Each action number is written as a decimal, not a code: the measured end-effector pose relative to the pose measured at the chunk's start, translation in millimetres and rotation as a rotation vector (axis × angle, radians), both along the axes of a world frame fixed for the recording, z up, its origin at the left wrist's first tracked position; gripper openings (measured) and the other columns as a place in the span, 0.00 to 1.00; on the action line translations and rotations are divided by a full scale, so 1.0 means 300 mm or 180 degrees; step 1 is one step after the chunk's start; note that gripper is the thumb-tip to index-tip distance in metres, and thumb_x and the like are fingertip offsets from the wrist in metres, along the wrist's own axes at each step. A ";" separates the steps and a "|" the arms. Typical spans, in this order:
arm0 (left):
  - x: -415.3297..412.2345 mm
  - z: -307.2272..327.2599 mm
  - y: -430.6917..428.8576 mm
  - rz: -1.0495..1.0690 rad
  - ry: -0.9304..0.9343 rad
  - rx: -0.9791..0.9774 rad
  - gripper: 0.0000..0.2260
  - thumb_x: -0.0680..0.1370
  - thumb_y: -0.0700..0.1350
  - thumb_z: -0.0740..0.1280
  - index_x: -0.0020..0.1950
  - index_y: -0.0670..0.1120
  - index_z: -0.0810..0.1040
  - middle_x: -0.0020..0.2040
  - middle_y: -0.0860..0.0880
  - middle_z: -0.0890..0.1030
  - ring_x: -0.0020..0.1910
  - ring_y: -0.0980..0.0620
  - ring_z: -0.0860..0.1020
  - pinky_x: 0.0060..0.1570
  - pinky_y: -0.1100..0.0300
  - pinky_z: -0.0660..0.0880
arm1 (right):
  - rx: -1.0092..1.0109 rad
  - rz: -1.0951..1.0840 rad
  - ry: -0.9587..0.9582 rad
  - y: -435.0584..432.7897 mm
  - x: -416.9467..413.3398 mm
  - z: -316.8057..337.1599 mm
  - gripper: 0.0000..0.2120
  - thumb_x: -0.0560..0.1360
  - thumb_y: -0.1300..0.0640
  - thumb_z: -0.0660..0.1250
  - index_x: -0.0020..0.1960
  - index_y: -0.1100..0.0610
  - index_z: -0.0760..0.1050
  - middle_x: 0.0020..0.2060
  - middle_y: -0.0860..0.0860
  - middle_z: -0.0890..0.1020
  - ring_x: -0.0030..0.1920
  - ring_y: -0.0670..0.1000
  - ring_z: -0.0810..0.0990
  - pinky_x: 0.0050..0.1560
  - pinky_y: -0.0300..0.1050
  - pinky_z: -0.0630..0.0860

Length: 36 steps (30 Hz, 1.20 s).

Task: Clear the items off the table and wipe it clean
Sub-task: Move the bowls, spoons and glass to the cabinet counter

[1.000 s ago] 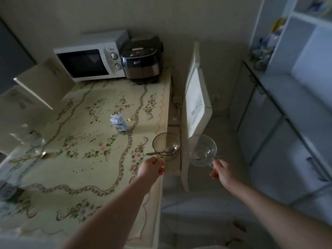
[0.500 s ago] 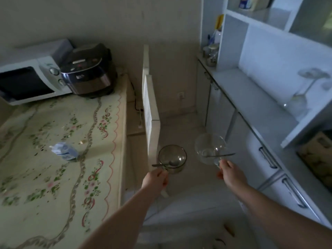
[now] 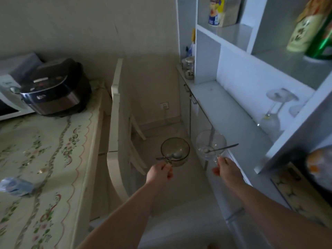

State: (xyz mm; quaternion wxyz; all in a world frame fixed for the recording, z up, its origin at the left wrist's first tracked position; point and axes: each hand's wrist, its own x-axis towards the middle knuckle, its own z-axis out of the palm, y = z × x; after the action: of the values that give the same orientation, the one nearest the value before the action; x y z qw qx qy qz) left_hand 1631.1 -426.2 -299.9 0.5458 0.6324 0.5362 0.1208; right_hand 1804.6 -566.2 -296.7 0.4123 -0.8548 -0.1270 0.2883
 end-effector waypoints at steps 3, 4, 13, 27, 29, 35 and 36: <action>0.077 0.030 0.014 0.0056 -0.0001 0.0043 0.12 0.80 0.42 0.64 0.36 0.47 0.77 0.33 0.48 0.80 0.36 0.48 0.80 0.43 0.53 0.77 | 0.0109 -0.0127 0.0071 0.017 0.053 0.035 0.17 0.78 0.48 0.52 0.39 0.55 0.72 0.44 0.61 0.82 0.49 0.62 0.81 0.54 0.54 0.74; 0.100 0.035 0.024 0.0075 -0.0019 0.0039 0.12 0.79 0.41 0.64 0.36 0.47 0.77 0.33 0.48 0.80 0.37 0.46 0.80 0.46 0.50 0.78 | 0.0151 -0.0171 0.0080 0.022 0.068 0.042 0.16 0.79 0.49 0.52 0.40 0.55 0.73 0.44 0.61 0.82 0.48 0.61 0.81 0.54 0.54 0.74; 0.340 0.061 0.134 -0.0056 -0.0154 -0.0093 0.13 0.80 0.41 0.63 0.36 0.45 0.76 0.34 0.47 0.79 0.37 0.47 0.78 0.49 0.48 0.78 | 0.0471 -0.0644 0.0435 0.079 0.223 0.057 0.14 0.80 0.55 0.55 0.37 0.54 0.70 0.41 0.60 0.81 0.44 0.60 0.80 0.49 0.52 0.76; 0.759 -0.020 0.493 -0.0946 -0.0112 -0.0226 0.15 0.79 0.43 0.64 0.33 0.48 0.78 0.33 0.47 0.81 0.41 0.43 0.80 0.51 0.43 0.78 | 0.0140 -0.1473 0.0402 0.331 0.495 -0.028 0.10 0.80 0.53 0.53 0.46 0.55 0.70 0.48 0.60 0.81 0.51 0.61 0.80 0.56 0.56 0.76; 0.816 -0.022 0.533 -0.0971 -0.0165 -0.0366 0.13 0.79 0.42 0.65 0.35 0.46 0.78 0.34 0.46 0.80 0.39 0.45 0.79 0.53 0.42 0.78 | 0.0097 -0.1549 0.0395 0.365 0.524 -0.046 0.11 0.80 0.55 0.54 0.42 0.57 0.70 0.47 0.61 0.81 0.50 0.62 0.80 0.56 0.56 0.76; 0.932 -0.036 0.596 -0.1236 -0.0193 -0.0437 0.11 0.80 0.40 0.63 0.38 0.44 0.77 0.37 0.45 0.78 0.37 0.49 0.78 0.43 0.55 0.78 | 0.0007 -0.1949 0.0508 0.421 0.592 -0.098 0.13 0.79 0.54 0.53 0.39 0.56 0.71 0.42 0.61 0.83 0.47 0.62 0.81 0.53 0.56 0.76; 0.941 -0.036 0.599 -0.1231 -0.0206 -0.0460 0.11 0.80 0.40 0.63 0.38 0.44 0.77 0.37 0.45 0.78 0.36 0.50 0.77 0.42 0.56 0.77 | 0.0006 -0.1985 0.0519 0.424 0.600 -0.100 0.13 0.79 0.54 0.53 0.40 0.57 0.71 0.43 0.62 0.83 0.48 0.62 0.81 0.54 0.56 0.75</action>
State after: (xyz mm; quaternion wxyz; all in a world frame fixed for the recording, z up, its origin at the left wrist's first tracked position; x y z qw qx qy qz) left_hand 1913.5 -246.4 -310.6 0.6198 0.6786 0.3942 -0.0048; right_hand 1984.4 -438.9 -326.7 0.4904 -0.8263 0.1742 0.2155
